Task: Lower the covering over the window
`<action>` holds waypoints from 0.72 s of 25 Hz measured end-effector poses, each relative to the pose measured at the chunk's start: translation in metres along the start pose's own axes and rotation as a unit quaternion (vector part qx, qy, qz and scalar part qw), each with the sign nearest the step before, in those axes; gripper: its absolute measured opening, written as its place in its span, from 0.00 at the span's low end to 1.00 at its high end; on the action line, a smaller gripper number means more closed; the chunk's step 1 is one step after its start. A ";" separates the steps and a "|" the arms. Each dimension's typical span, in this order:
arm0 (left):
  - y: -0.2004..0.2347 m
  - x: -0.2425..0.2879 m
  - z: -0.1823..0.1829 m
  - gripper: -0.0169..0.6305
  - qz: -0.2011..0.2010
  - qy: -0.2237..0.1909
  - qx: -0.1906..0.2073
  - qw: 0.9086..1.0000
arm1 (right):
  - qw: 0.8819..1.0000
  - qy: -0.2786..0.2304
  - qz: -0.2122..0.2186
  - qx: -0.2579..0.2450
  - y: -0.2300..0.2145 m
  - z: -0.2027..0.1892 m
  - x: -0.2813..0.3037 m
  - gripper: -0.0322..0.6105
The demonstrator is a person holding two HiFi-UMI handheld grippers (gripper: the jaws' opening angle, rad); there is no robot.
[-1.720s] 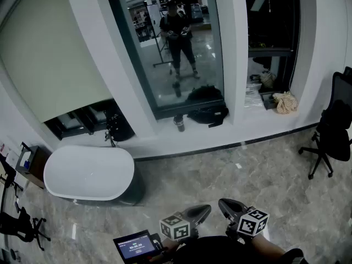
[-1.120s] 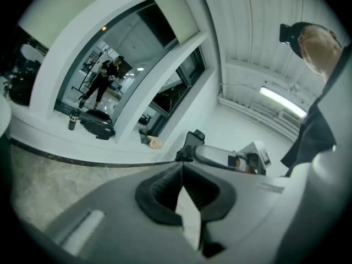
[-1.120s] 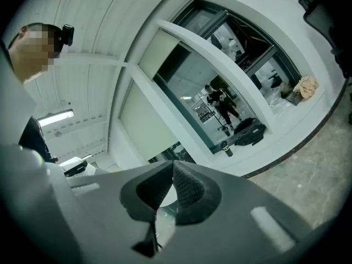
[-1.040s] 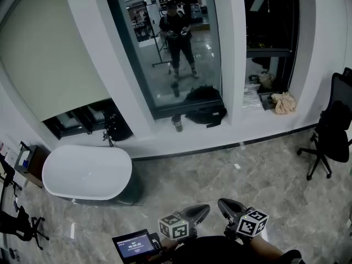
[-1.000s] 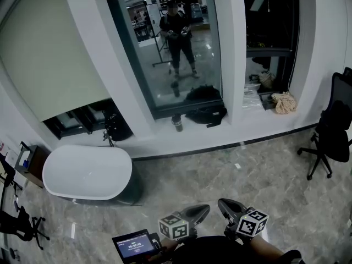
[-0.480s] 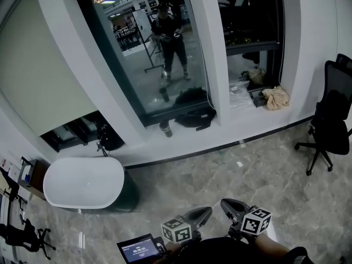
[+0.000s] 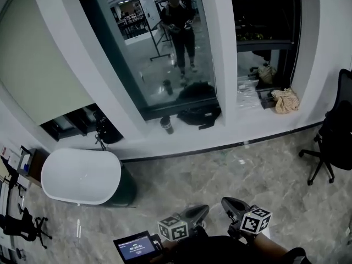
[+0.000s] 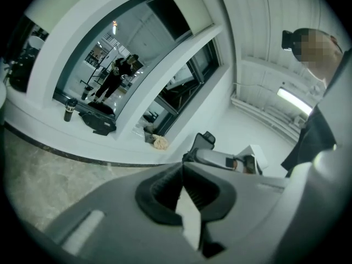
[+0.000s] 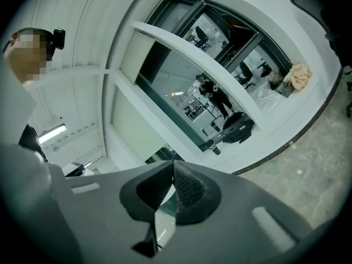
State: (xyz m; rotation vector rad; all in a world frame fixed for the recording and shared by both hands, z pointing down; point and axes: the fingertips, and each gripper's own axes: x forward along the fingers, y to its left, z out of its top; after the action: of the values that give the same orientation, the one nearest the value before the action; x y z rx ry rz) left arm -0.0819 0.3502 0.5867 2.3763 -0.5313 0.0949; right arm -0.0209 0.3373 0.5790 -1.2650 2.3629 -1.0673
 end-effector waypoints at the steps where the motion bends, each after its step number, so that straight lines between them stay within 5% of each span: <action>1: 0.012 0.008 0.009 0.03 -0.004 -0.001 0.001 1.000 | 1.000 0.000 -0.002 -0.004 -0.006 0.009 0.013 0.06; 11: 0.135 0.074 0.147 0.03 -0.064 0.006 0.023 0.998 | 0.997 -0.065 -0.029 -0.037 -0.050 0.117 0.153 0.06; 18: 0.184 0.097 0.189 0.03 -0.072 0.007 0.000 0.997 | 0.996 -0.069 -0.045 -0.016 -0.076 0.143 0.201 0.08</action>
State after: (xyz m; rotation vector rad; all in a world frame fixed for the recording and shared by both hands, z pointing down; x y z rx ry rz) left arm -0.0811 0.0699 0.5768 2.4034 -0.3521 0.0479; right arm -0.0175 0.0804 0.5549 -1.4209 2.2472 -0.9386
